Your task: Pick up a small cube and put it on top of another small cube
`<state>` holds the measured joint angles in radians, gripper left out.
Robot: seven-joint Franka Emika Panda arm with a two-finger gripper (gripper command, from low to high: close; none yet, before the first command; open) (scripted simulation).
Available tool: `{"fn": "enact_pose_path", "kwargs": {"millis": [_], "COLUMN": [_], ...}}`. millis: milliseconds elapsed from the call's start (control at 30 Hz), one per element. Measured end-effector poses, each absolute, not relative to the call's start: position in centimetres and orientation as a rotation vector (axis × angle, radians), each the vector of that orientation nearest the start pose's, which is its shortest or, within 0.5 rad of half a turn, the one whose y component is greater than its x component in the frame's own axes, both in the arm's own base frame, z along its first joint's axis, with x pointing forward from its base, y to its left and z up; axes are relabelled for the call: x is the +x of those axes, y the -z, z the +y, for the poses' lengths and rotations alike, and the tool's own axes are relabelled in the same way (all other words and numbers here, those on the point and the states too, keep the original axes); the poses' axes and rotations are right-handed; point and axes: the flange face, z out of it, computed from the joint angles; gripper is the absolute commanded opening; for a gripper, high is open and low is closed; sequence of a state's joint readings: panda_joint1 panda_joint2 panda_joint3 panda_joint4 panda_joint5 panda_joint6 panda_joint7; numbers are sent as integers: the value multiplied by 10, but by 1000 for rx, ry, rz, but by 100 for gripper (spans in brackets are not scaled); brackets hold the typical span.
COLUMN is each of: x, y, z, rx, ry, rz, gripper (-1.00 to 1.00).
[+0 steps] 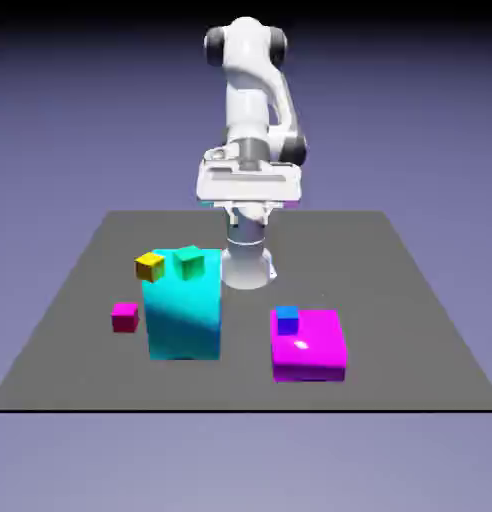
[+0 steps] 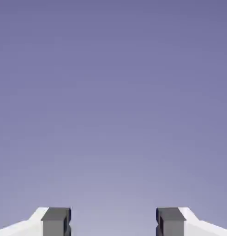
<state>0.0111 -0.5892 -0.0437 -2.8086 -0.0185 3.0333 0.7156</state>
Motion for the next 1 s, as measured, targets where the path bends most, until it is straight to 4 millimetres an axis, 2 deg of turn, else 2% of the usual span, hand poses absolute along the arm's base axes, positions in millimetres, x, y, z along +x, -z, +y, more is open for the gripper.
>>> {"fn": "enact_pose_path", "kwargs": {"millis": [267,500,733,1000], "x": [355,307,250,184], "y": [-502,-512,-498,-452], "z": [-118,-205,-281,-347], "rx": [-2427,-2384,-2343,-2296], "ry": [1234,1347,1428,1484], "rz": [985,1022,1059,1092], "gripper": [0,0,0,0]}}
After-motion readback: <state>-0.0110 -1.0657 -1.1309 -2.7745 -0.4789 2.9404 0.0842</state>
